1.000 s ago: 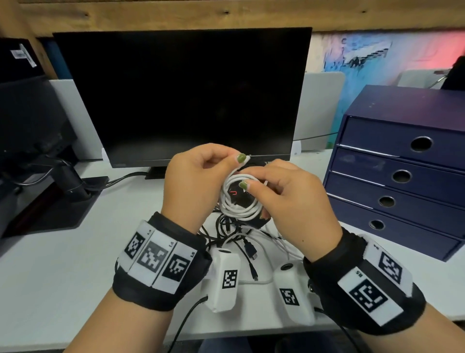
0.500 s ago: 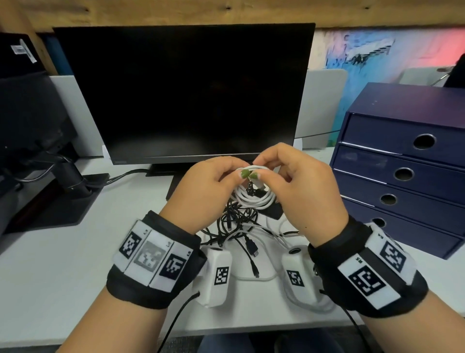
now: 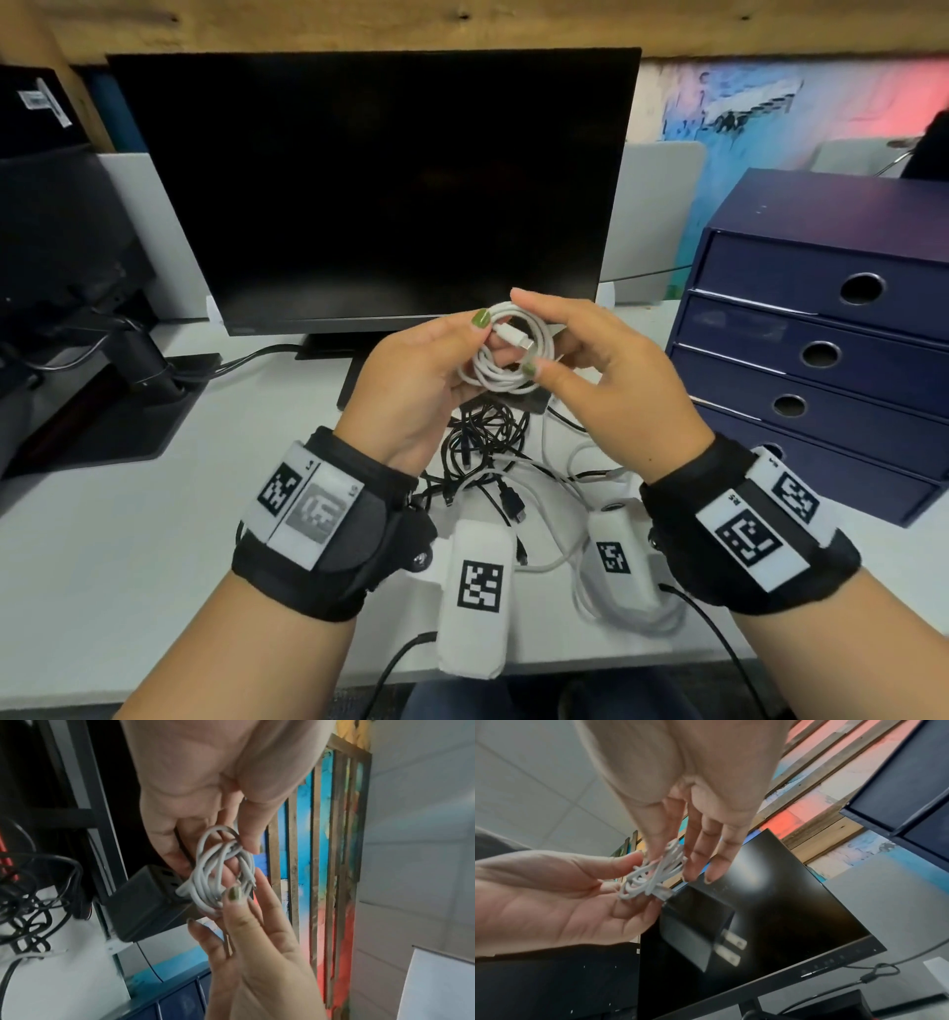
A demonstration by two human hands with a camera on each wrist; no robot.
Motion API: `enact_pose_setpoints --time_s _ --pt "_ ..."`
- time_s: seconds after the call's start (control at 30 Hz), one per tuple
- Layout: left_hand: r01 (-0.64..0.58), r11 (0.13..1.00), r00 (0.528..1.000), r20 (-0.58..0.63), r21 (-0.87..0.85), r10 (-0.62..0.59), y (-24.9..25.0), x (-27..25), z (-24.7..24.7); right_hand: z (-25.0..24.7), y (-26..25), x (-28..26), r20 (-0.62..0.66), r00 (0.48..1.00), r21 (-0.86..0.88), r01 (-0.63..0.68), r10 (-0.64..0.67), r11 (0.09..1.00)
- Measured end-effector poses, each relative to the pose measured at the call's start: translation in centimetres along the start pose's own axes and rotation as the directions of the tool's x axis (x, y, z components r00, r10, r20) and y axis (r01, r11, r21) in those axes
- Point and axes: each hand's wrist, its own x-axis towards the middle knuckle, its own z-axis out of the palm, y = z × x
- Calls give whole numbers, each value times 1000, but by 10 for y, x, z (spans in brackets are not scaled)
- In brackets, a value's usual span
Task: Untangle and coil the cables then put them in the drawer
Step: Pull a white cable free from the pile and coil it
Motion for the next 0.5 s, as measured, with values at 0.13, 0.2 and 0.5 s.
enact_pose_setpoints --time_s 0.13,0.2,0.5 --pt "-19 1000 999 -39 -1 19 0 3 1 0 -2 -1 -72 997 -16 -14 13 1000" --pt "-26 1000 999 -21 17 26 -1 2 2 -1 -3 1 -112 994 -4 -10 10 1000" --pt "-41 982 992 121 183 19 -9 -1 3 -3 1 5 -147 982 184 -92 120 979"
